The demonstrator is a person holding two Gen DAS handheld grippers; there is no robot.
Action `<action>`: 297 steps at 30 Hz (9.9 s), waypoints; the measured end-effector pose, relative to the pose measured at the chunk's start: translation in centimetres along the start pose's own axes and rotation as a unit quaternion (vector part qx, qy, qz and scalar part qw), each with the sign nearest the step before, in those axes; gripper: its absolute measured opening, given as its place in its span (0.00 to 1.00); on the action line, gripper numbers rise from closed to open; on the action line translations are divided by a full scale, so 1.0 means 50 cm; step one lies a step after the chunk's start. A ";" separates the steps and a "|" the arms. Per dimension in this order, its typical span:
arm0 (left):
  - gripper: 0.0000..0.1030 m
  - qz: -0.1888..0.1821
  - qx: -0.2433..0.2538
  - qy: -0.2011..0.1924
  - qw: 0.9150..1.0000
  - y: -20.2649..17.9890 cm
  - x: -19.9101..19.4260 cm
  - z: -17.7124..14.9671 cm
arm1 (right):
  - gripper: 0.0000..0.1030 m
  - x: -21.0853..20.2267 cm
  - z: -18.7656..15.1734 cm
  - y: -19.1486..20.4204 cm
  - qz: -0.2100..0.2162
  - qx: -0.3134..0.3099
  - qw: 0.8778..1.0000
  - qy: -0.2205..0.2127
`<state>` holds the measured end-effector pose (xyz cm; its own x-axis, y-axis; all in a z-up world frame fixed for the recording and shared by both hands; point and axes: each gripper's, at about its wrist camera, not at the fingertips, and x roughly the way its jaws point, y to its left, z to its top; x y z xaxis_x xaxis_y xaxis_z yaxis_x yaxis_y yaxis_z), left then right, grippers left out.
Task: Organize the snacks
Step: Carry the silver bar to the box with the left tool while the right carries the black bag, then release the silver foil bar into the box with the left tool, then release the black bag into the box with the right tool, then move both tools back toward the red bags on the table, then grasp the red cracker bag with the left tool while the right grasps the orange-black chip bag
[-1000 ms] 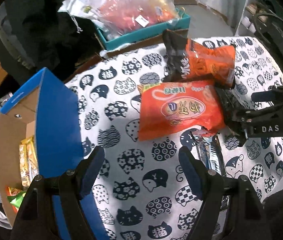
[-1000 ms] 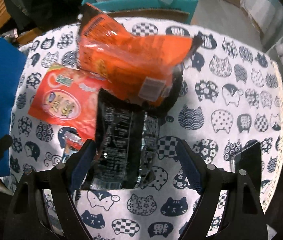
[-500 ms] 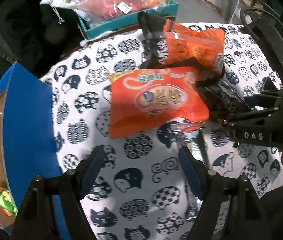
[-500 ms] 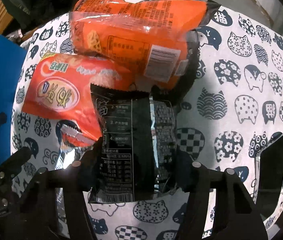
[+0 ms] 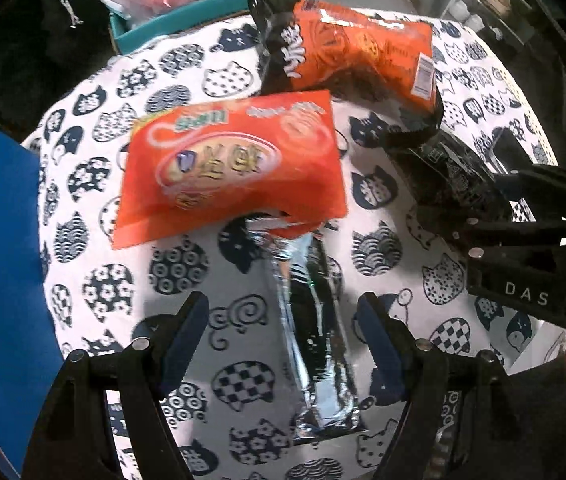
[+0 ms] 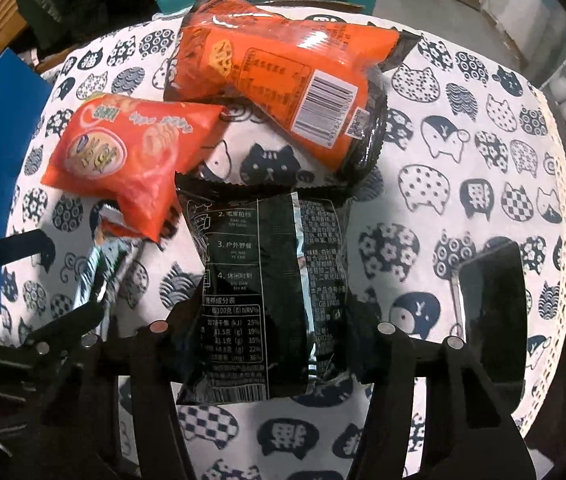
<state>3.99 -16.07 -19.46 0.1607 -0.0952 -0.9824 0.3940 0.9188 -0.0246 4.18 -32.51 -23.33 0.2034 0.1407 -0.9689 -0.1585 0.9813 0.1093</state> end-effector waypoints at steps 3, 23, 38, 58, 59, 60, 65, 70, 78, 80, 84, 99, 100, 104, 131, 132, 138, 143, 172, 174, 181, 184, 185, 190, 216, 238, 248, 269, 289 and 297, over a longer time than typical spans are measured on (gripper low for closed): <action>0.76 0.001 0.010 0.010 1.000 -0.020 0.015 -0.006 | 0.54 -0.001 -0.010 -0.003 -0.002 -0.003 1.000 0.001; 0.30 -0.004 0.031 -0.003 1.000 -0.017 0.024 -0.045 | 0.54 -0.082 -0.010 0.002 0.019 -0.019 0.999 -0.021; 0.30 0.015 0.033 -0.061 0.997 0.023 -0.089 -0.053 | 0.54 -0.125 0.016 0.056 0.015 -0.038 0.998 -0.043; 0.30 0.034 -0.023 -0.143 0.989 0.139 -0.243 -0.083 | 0.54 -0.199 0.036 0.143 0.030 -0.058 0.994 -0.087; 0.30 0.036 -0.027 -0.147 0.988 0.147 -0.249 -0.083 | 0.54 -0.201 0.038 0.146 0.031 -0.059 0.994 -0.088; 0.30 0.039 -0.030 -0.152 0.987 0.155 -0.257 -0.083 | 0.54 -0.203 0.040 0.151 0.032 -0.060 0.994 -0.090; 0.30 0.042 -0.048 -0.169 0.984 0.194 -0.287 -0.086 | 0.54 -0.212 0.050 0.176 0.036 -0.067 0.992 -0.096; 0.30 0.050 -0.067 -0.180 0.980 0.234 -0.309 -0.093 | 0.54 -0.216 0.060 0.203 0.037 -0.075 0.992 -0.098; 0.30 0.065 -0.085 -0.201 0.974 0.287 -0.337 -0.116 | 0.54 -0.224 0.080 0.259 0.040 -0.089 0.990 -0.104; 0.30 0.064 -0.092 -0.202 0.973 0.304 -0.341 -0.123 | 0.54 -0.226 0.084 0.276 0.042 -0.094 0.989 -0.106; 0.30 0.066 -0.107 -0.204 0.971 0.333 -0.347 -0.133 | 0.54 -0.230 0.094 0.310 0.044 -0.106 0.987 -0.109; 0.30 0.087 -0.171 -0.208 0.959 0.472 -0.356 -0.196 | 0.54 -0.228 0.129 0.440 0.056 -0.145 0.982 -0.107; 0.30 0.089 -0.175 -0.206 0.959 0.482 -0.354 -0.200 | 0.54 -0.226 0.132 0.453 0.058 -0.150 0.981 -0.106; 0.30 0.092 -0.193 -0.199 0.957 0.517 -0.342 -0.214 | 0.54 -0.220 0.141 0.492 0.066 -0.162 0.979 -0.102; 0.54 0.105 -0.258 -0.163 0.946 0.629 -0.308 -0.272 | 0.54 -0.194 0.202 0.700 0.105 -0.223 0.965 -0.086; 0.55 0.103 -0.260 -0.167 0.946 0.630 -0.313 -0.273 | 0.54 -0.193 0.204 0.706 0.106 -0.225 0.965 -0.085; 0.58 0.107 -0.266 -0.167 0.943 0.637 -0.317 -0.274 | 0.54 -0.182 0.214 0.731 0.115 -0.235 0.962 -0.076; 0.58 0.098 -0.276 -0.161 0.943 0.644 -0.313 -0.277 | 0.54 -0.171 0.220 0.741 0.119 -0.239 0.961 -0.071; 0.68 0.096 -0.193 -0.157 0.964 0.467 -0.310 -0.182 | 0.75 -0.228 0.194 0.511 0.073 -0.192 0.974 -0.099; 0.68 0.095 -0.185 -0.154 0.966 0.450 -0.310 -0.172 | 0.75 -0.232 0.191 0.490 0.069 -0.187 0.975 -0.099; 0.71 0.077 -0.171 -0.146 0.971 0.396 -0.305 -0.139 | 0.75 -0.246 0.187 0.406 0.047 -0.177 0.978 -0.103; 0.71 0.063 -0.171 -0.135 0.974 0.376 -0.295 -0.126 | 0.75 -0.252 0.186 0.368 0.031 -0.180 0.978 -0.103; 0.71 0.061 -0.171 -0.132 0.974 0.370 -0.292 -0.123 | 0.76 -0.253 0.186 0.357 0.027 -0.180 0.978 -0.104; 0.71 0.046 -0.175 -0.116 0.977 0.336 -0.277 -0.097 | 0.77 -0.258 0.192 0.288 0.011 -0.174 0.979 -0.102; 0.73 0.042 -0.145 -0.035 0.988 0.239 -0.103 0.067 | 0.77 -0.075 0.234 0.062 -0.033 -0.237 0.970 -0.030; 0.73 0.025 -0.155 0.012 0.988 0.248 -0.035 0.054 | 0.60 0.061 0.218 0.080 -0.040 -0.293 0.954 0.048; 0.73 0.013 -0.170 0.021 0.985 0.250 -0.050 0.016 | 0.47 0.031 0.141 0.117 0.016 -0.278 0.958 0.069; 0.79 -0.011 -0.218 0.013 0.976 0.213 -0.004 0.055 | 0.42 -0.001 0.097 -0.001 0.045 -0.122 0.991 0.034; 0.79 0.035 -0.161 0.032 0.986 0.150 0.075 0.081 | 0.48 0.031 0.099 -0.049 0.044 -0.102 0.993 0.026; 0.42 0.022 -0.147 0.003 0.989 0.148 0.044 0.072 | 0.42 0.017 0.101 -0.051 0.029 -0.097 0.995 0.010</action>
<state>10.54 -10.85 -21.14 0.1654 -0.0518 -0.9849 0.1070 0.9937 -0.0343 9.63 -34.24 -23.33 0.1690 0.1914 -0.9668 -0.3524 0.9278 0.1221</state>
